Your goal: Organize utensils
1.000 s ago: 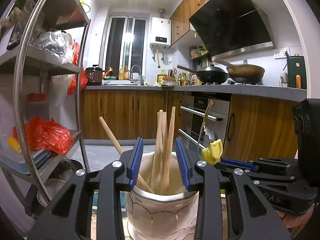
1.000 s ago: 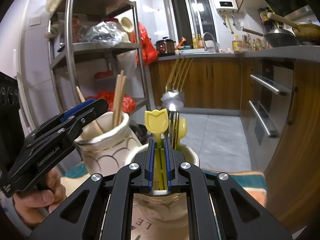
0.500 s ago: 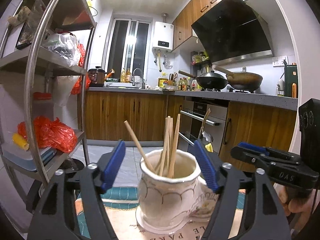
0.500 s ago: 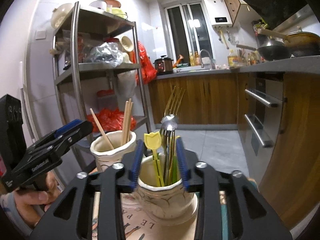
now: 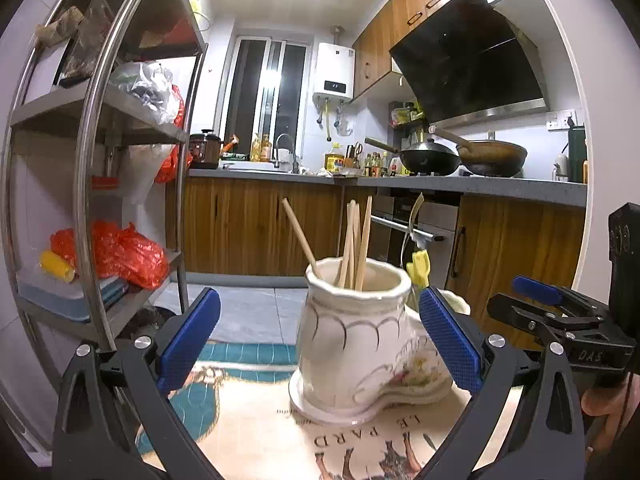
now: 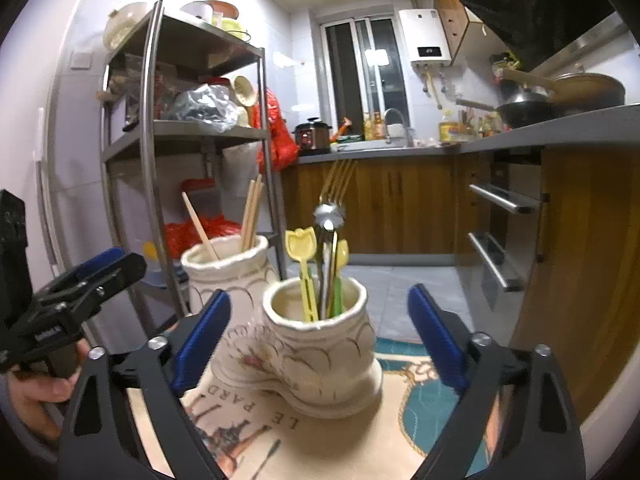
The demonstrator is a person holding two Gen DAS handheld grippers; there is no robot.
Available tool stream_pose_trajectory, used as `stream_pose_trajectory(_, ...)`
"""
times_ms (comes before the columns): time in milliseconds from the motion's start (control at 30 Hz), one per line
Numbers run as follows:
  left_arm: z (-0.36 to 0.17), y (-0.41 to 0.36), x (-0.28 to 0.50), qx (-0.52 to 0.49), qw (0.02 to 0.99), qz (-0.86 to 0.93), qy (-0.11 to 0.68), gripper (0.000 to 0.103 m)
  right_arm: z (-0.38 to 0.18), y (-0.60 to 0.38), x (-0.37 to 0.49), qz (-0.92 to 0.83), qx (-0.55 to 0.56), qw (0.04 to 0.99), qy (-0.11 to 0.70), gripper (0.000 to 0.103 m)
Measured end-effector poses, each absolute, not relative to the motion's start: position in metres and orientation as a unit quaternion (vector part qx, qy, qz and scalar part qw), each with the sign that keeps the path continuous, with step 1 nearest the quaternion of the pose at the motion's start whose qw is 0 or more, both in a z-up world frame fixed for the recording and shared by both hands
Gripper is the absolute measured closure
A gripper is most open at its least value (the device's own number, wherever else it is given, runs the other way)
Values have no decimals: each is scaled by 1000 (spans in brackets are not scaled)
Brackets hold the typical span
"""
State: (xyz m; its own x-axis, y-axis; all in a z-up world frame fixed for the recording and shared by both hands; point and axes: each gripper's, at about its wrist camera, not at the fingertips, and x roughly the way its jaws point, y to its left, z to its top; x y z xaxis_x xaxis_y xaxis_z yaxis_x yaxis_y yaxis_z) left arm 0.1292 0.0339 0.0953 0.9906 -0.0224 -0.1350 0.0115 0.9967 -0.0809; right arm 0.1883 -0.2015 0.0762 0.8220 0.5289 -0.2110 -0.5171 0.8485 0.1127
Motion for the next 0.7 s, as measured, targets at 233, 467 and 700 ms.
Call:
stream_pose_trajectory(233,81,29,122,-32,996,-21,82,5,68,-202,179,257,25,959,114,8)
stream_pose_trajectory(467,79,31,112,-38,997,-23,67,5,62,-199,176,257,16,960,109,7)
stream_pose_trajectory(700,78,32,113,-40,997,-20,70,5,60,-192,175,257,1,959,116,7)
